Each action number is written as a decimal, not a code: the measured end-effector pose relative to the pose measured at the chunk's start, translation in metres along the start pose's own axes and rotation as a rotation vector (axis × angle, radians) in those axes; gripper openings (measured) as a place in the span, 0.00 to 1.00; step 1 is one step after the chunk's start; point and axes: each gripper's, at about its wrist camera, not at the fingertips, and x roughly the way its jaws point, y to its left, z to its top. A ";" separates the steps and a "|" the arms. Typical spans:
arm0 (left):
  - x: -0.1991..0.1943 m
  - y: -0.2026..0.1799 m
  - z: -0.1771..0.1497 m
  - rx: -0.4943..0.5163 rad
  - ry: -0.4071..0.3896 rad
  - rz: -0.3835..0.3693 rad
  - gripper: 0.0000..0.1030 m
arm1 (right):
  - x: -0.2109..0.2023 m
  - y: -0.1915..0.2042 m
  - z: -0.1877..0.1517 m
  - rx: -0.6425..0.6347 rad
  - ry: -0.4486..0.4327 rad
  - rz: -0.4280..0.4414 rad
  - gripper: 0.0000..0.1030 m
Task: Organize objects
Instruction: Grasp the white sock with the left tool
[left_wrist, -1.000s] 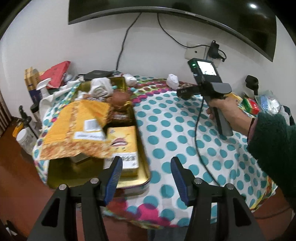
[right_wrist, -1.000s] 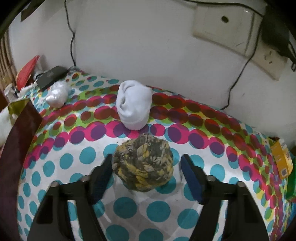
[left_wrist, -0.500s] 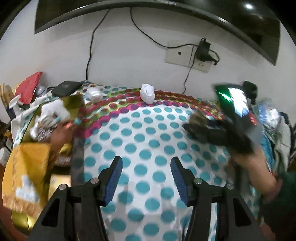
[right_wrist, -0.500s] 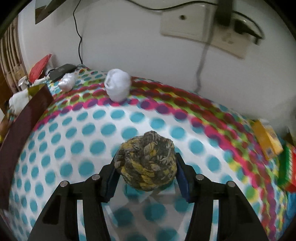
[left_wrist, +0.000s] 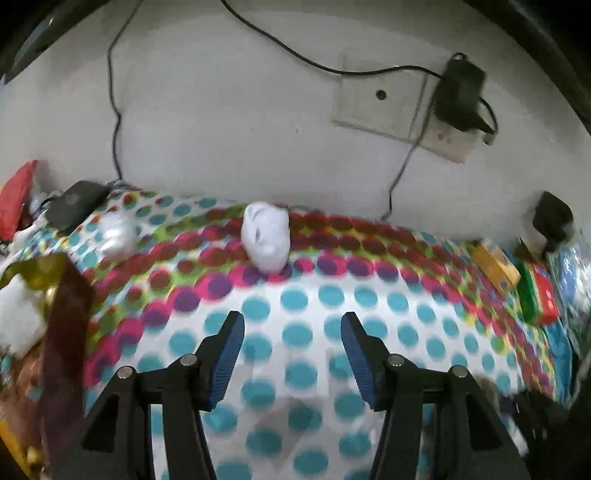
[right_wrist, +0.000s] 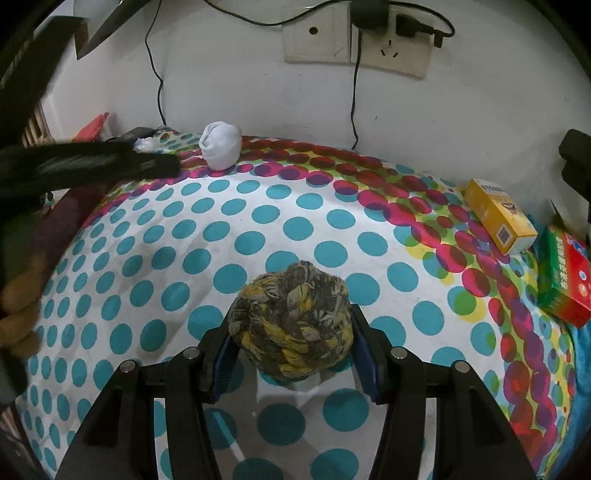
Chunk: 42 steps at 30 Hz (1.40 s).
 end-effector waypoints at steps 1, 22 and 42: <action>0.005 -0.001 0.003 0.004 -0.005 0.019 0.54 | 0.001 -0.002 0.000 0.010 0.005 0.009 0.51; 0.103 0.021 0.051 -0.097 0.073 0.026 0.54 | 0.004 0.002 -0.001 0.002 0.021 0.002 0.52; 0.094 0.007 0.030 -0.027 0.041 0.085 0.39 | 0.005 0.006 -0.002 -0.020 0.026 -0.020 0.55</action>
